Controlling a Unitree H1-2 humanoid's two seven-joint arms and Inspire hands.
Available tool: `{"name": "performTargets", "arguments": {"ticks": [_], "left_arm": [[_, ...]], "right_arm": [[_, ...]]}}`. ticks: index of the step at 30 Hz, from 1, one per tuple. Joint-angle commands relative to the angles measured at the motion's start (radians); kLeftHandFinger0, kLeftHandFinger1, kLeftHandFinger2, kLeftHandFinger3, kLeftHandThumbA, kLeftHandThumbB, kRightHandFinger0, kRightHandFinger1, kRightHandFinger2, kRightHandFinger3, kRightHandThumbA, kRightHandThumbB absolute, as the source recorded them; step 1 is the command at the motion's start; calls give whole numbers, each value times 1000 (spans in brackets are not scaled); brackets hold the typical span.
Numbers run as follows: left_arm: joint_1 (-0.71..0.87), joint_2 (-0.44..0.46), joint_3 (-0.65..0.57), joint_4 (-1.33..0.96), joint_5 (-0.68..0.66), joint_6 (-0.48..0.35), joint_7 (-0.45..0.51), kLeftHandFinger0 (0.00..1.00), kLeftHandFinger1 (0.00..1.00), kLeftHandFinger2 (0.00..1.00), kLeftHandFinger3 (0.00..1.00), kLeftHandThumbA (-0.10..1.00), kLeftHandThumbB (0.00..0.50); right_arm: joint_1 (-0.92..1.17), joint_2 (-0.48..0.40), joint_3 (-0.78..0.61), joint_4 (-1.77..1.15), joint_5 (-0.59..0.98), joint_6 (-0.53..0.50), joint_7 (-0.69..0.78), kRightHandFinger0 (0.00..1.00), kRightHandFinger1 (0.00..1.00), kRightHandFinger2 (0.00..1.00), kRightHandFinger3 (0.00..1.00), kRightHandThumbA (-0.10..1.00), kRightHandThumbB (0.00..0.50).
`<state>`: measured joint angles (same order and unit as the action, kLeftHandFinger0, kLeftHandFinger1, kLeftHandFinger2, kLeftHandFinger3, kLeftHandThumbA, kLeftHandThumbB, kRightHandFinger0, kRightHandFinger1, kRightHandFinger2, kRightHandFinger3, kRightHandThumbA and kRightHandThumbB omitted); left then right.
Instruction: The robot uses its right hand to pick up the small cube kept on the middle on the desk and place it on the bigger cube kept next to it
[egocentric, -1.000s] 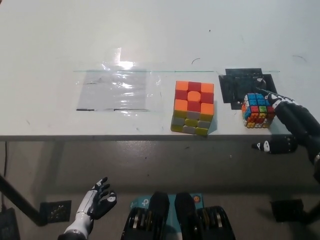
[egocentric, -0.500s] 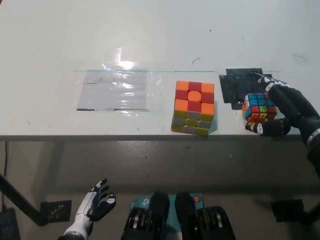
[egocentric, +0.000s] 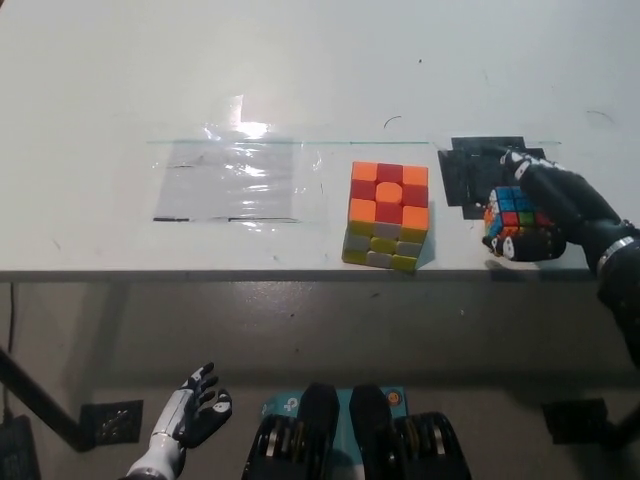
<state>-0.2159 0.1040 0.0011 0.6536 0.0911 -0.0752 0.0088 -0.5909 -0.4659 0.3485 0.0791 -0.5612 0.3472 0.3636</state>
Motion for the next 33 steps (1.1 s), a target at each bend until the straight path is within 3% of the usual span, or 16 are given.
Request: {"name": "performTargets", "arguments": {"ticks": [1, 9, 12, 16, 19, 20, 21, 22, 23, 26, 29, 31, 33], "left_arm": [[-13, 9, -3, -23, 3, -34, 8, 1000, 1000, 1000, 1000, 284, 299], [-12, 14, -6, -25, 8, -43, 8, 1000, 1000, 1000, 1000, 300, 300], [-10, 11, 3, -44, -8, -29, -2, 1000, 1000, 1000, 1000, 264, 291], [-12, 13, -1, -44, 5, -21, 6, 1000, 1000, 1000, 1000, 281, 295], [-20, 16, -3, -35, 7, -26, 5, 1000, 1000, 1000, 1000, 287, 296], [-22, 17, -3, -26, 6, -33, 4, 1000, 1000, 1000, 1000, 297, 301], [-20, 16, -3, -32, 6, -30, 4, 1000, 1000, 1000, 1000, 289, 289], [-17, 16, -5, -46, 7, -19, 1, 1000, 1000, 1000, 1000, 279, 282], [-19, 14, -3, -45, 1, -20, -3, 1000, 1000, 1000, 1000, 277, 282], [-29, 16, -3, -32, 4, -27, 2, 1000, 1000, 1000, 1000, 287, 294], [-30, 14, -1, -36, 1, -29, 1, 1000, 1000, 1000, 1000, 266, 286], [-31, 16, -5, -34, 9, -28, 5, 1000, 1000, 1000, 1000, 292, 292], [-31, 17, -5, -33, 9, -28, 5, 1000, 1000, 1000, 1000, 293, 291]], "right_arm": [[-68, 5, 2, 83, 2, -105, -29, 1000, 1000, 1000, 1000, 739, 467], [-89, 39, 9, 224, 0, -144, -55, 1000, 1000, 1000, 1000, 734, 482], [-95, 47, 4, 270, 9, -149, -57, 1000, 1000, 1000, 1000, 663, 461], [-100, 43, 15, 302, -1, -164, -54, 1000, 1000, 1000, 1000, 652, 448], [-104, 34, 30, 316, -19, -185, -57, 922, 1000, 1000, 1000, 620, 424], [-108, 28, 44, 339, -31, -229, -71, 866, 1000, 1000, 1000, 564, 355], [-108, 30, 46, 350, -35, -251, -91, 782, 949, 1000, 1000, 458, 235], [-105, 34, 55, 372, -63, -312, -167, 335, 394, 651, 1000, 245, 184], [-104, 32, 61, 377, -79, -335, -198, 202, 260, 525, 1000, 188, 177], [-116, 33, 78, 414, -109, -374, -244, 18, 108, 371, 1000, 14, 74], [-129, 35, 107, 459, -163, -378, -305, 0, 2, 257, 1000, -98, 18], [-130, 36, 117, 482, -182, -391, -347, 0, 0, 184, 1000, -100, 0], [-130, 37, 121, 489, -183, -396, -360, 0, 44, 208, 1000, -100, 0]]}}
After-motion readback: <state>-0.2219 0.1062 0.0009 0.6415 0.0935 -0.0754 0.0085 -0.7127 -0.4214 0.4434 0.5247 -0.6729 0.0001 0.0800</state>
